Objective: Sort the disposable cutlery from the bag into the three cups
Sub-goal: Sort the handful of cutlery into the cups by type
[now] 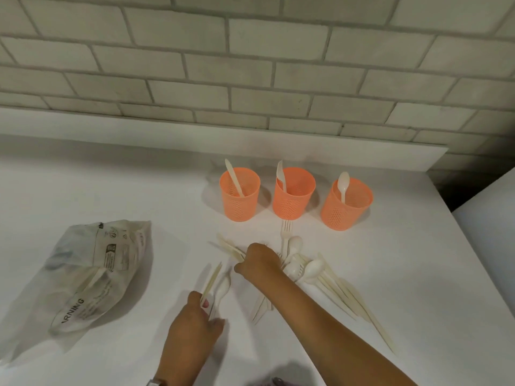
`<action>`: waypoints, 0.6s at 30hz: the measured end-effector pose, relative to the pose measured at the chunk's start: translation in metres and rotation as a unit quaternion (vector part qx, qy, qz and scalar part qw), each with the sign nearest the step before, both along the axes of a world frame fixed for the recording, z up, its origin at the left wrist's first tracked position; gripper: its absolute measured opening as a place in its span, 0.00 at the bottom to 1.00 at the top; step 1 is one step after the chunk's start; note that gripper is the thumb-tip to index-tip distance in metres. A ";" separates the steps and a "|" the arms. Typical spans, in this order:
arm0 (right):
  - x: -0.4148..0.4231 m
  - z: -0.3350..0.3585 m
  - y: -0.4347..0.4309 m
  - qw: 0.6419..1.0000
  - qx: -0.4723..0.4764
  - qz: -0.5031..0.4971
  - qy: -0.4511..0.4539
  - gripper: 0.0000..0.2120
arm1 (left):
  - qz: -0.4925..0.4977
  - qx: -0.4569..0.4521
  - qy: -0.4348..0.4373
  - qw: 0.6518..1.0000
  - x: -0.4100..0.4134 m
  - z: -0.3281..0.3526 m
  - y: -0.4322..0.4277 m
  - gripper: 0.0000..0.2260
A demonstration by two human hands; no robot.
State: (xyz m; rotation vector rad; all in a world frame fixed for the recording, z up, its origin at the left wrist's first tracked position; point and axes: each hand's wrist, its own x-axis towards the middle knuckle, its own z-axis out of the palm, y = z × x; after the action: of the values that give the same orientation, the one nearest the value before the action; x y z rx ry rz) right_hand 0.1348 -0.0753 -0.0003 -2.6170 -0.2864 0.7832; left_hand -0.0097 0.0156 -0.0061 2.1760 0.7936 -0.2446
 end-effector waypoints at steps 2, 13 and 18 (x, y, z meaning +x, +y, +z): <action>-0.001 0.006 -0.008 0.999 0.030 -0.007 0.014 0.17 | -0.004 0.013 -0.005 1.000 0.001 -0.005 -0.004 0.15; -0.015 0.034 -0.155 0.903 0.284 -0.303 0.110 0.11 | -0.069 0.109 -0.090 0.988 0.032 -0.027 -0.011 0.06; -0.034 0.031 -0.217 0.822 0.305 -0.455 0.158 0.11 | -0.072 0.069 -0.102 0.990 0.062 -0.020 -0.034 0.07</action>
State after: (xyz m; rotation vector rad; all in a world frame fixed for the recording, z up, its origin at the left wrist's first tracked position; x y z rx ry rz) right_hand 0.1007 -0.2923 0.0308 -1.6537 0.6668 0.5975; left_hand 0.0520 -0.0183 -0.0264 2.3480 0.5539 -0.0386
